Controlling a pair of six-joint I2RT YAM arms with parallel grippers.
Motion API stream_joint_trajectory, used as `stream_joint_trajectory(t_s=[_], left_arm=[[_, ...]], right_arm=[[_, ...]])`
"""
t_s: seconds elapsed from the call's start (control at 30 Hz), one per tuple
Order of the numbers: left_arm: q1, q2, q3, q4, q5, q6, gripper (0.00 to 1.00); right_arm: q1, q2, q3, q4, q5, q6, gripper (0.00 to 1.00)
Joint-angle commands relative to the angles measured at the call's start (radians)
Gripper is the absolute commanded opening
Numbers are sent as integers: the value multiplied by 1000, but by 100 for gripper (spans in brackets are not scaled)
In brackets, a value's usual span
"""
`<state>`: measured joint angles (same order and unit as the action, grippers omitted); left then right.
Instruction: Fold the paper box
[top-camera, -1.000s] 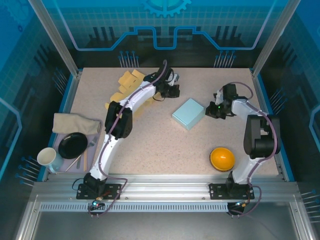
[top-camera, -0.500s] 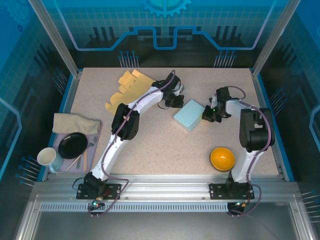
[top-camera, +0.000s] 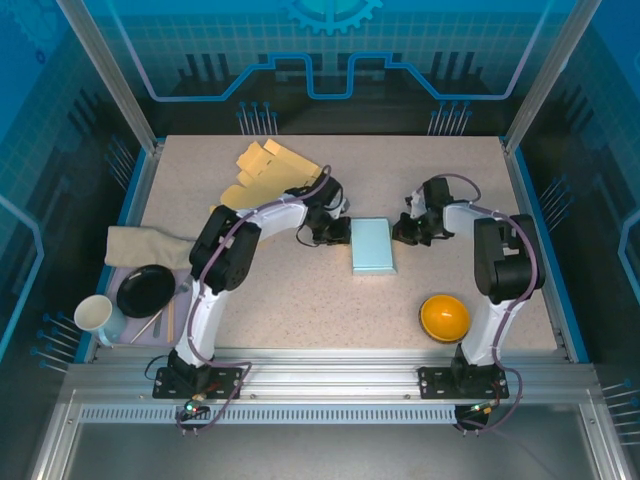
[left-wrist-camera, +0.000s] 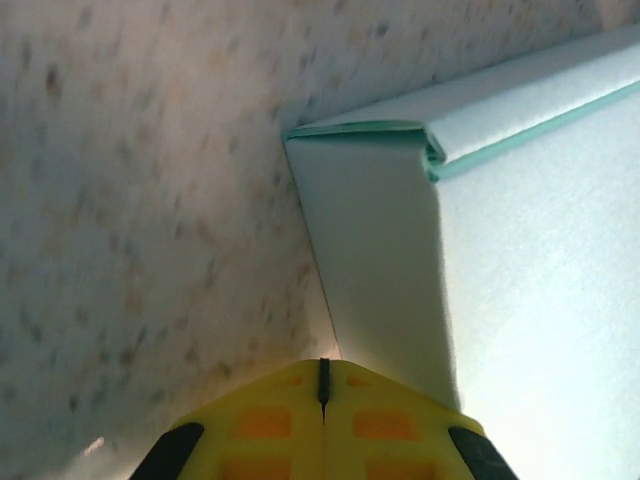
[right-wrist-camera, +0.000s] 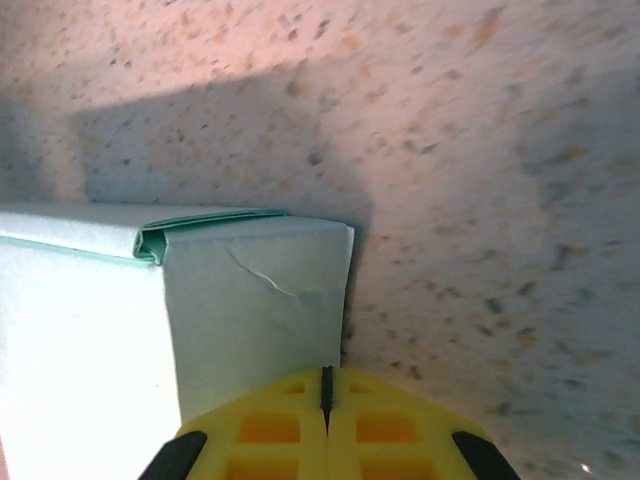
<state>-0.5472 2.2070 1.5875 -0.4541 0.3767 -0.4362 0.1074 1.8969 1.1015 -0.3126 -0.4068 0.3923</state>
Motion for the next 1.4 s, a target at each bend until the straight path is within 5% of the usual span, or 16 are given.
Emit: stream_joint_trajectory(t_s=[0.0, 0.3, 0.77, 1.1, 1.37], left_arm=[[-88, -6, -81, 170, 135, -70, 0], [-121, -14, -97, 191, 83, -87, 0], [-31, -51, -107, 41, -90, -39, 2], [51, -188, -113, -28, -193, -12, 49], [55, -254, -95, -38, -192, 5, 62]], right_arm=[[188, 17, -33, 74, -317, 35, 5], [341, 25, -88, 165, -354, 105, 5], [168, -118, -214, -46, -165, -36, 5], [63, -184, -216, -105, -160, -95, 5], [48, -193, -216, -99, -145, -95, 5]])
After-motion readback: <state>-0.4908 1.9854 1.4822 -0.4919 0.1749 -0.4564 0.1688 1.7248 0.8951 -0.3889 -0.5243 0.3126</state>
